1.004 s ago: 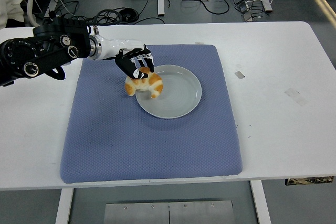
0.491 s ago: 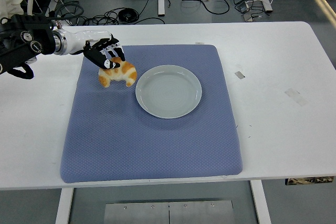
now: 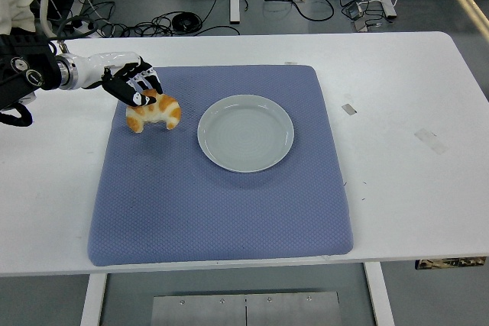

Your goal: Place the bread on the table

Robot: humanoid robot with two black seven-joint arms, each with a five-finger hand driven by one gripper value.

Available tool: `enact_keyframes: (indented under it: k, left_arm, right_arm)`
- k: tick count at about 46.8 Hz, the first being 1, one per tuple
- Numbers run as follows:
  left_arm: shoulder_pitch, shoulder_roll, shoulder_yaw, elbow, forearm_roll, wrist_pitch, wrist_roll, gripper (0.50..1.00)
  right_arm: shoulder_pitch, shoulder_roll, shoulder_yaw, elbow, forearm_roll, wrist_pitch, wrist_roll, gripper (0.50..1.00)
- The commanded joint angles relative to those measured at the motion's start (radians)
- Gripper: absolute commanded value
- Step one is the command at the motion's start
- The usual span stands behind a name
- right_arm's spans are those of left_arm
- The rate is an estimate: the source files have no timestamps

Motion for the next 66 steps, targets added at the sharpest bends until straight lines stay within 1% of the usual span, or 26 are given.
enact_keyframes:
  k: [1,9,18,36,37,38,39,40,45,49,52,58,60,66]
  left_arm:
    - [0.008,-0.001,-0.001,0.000,-0.003,0.002,0.000,0.500]
    - [0.027,-0.003,-0.001,0.000,-0.005,0.007,-0.002,0.500]
    - [0.028,-0.001,0.000,0.001,-0.008,0.010,0.000,0.500]
    - [0.050,-0.007,0.000,0.006,-0.015,0.002,0.003,0.500]
    - [0.050,-0.007,0.000,0.008,-0.015,0.000,0.003,0.528]
    - [0.050,-0.009,0.000,0.008,-0.015,0.000,0.003,0.591]
    - [0.050,-0.009,-0.001,0.008,-0.017,0.000,0.003,0.641]
    - [0.050,-0.009,-0.001,0.008,-0.017,0.002,0.001,0.673]
    - [0.050,-0.009,-0.016,0.008,-0.031,0.002,0.001,0.773]
    - [0.050,-0.010,-0.024,0.017,-0.037,0.002,0.003,0.819]
    - [0.048,-0.010,-0.026,0.023,-0.038,0.002,0.003,0.875]
    - [0.048,-0.013,-0.038,0.023,-0.038,0.000,0.004,0.948]
    - [0.048,-0.013,-0.040,0.023,-0.038,-0.001,0.006,0.957]
    - [0.045,-0.013,-0.061,0.023,-0.038,-0.009,0.009,0.961]
  right_arm:
    - [0.000,0.000,0.000,0.000,0.000,0.000,-0.001,1.000]
    - [0.000,0.000,0.000,0.000,0.000,0.000,0.000,1.000]
    - [0.000,0.000,0.000,0.000,0.000,0.000,0.000,1.000]
    - [0.000,0.000,0.000,0.000,0.000,0.000,0.000,1.000]
    - [0.000,0.000,0.000,0.000,0.000,0.000,-0.001,1.000]
    - [0.000,0.000,0.000,0.000,0.000,0.000,0.000,1.000]
    - [0.000,0.000,0.000,0.000,0.000,0.000,-0.001,1.000]
    - [0.000,0.000,0.000,0.000,0.000,0.000,-0.001,1.000]
    - [0.000,0.000,0.000,0.000,0.000,0.000,0.000,1.000]
    - [0.000,0.000,0.000,0.000,0.000,0.000,0.000,1.000]
    - [0.000,0.000,0.000,0.000,0.000,0.000,0.000,1.000]
    - [0.000,0.000,0.000,0.000,0.000,0.000,-0.001,1.000]
    - [0.000,0.000,0.000,0.000,0.000,0.000,0.000,1.000]
    - [0.000,0.000,0.000,0.000,0.000,0.000,0.000,1.000]
